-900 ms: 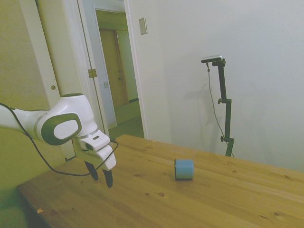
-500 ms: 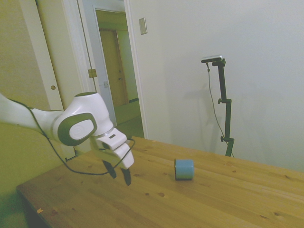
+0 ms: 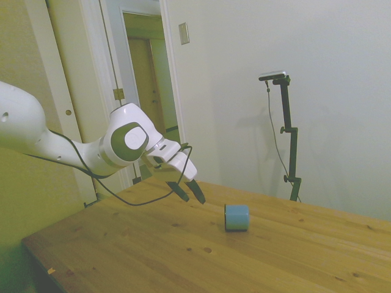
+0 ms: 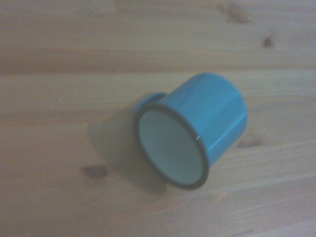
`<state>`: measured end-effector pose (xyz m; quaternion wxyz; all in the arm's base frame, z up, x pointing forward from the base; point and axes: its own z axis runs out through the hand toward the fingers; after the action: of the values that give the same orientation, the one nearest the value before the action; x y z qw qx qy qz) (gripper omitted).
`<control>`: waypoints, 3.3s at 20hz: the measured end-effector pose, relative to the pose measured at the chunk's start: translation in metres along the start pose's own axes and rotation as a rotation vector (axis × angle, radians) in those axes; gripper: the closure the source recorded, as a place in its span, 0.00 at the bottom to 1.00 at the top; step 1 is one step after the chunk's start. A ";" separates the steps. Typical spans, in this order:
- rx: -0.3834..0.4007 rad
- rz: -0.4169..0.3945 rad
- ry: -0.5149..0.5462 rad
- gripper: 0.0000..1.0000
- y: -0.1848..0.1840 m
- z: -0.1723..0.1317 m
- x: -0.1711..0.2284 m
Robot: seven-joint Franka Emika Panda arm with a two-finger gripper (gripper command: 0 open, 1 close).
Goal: Flip the mug upright
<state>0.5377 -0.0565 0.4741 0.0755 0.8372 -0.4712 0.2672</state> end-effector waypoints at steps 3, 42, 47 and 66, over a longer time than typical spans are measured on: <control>-0.035 0.017 0.058 0.00 -0.010 0.009 -0.010; -0.315 -0.331 0.456 0.00 -0.095 0.145 -0.022; -0.321 -0.332 0.467 1.00 -0.098 0.151 -0.018; -0.350 -0.330 0.465 1.00 -0.093 0.172 -0.013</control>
<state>0.6741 -0.0607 0.3338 0.3659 0.7931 -0.3383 0.3503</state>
